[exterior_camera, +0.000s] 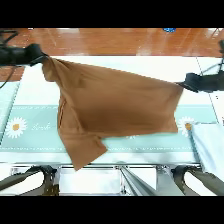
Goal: Fold the shirts.
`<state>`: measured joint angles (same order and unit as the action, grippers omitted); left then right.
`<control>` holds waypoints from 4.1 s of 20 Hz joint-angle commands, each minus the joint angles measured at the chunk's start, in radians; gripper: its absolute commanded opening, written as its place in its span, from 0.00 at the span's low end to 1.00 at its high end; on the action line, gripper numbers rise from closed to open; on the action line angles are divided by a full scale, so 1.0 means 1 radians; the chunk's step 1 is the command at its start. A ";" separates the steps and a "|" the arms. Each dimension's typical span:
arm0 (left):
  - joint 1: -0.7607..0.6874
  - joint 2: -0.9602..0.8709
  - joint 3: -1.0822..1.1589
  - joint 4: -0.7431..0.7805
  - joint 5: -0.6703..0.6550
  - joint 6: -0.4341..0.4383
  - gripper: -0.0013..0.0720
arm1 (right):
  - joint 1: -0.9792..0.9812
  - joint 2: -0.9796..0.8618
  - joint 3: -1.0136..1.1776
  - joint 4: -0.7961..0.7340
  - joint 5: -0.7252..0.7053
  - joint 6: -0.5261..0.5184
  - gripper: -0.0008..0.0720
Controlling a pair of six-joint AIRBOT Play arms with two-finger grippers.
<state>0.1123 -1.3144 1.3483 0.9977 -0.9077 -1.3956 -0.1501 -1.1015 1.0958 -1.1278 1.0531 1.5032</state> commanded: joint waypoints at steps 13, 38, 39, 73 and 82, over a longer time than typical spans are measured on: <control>0.320 -0.370 0.354 -0.011 -0.666 -0.090 0.71 | -0.296 -0.438 0.375 0.104 0.258 -0.040 0.57; 0.259 0.056 -0.786 -0.056 -0.307 0.071 0.71 | -0.502 0.306 -0.479 0.079 0.108 -0.134 0.57; 0.232 0.045 -0.786 -0.057 -0.284 0.048 0.71 | -0.502 0.305 -0.479 0.079 0.106 -0.128 0.57; 0.197 0.136 0.119 -0.626 -0.226 0.174 0.04 | -0.098 -0.262 0.820 0.282 0.282 -0.025 0.05; 0.475 0.404 0.566 -0.274 -0.314 -0.014 0.04 | -0.098 0.179 0.951 -0.039 0.342 0.005 0.05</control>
<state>0.5129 -1.0203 1.8400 0.5880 -1.1961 -1.3857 -0.2489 -1.0588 2.0426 -1.0817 1.3712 1.5070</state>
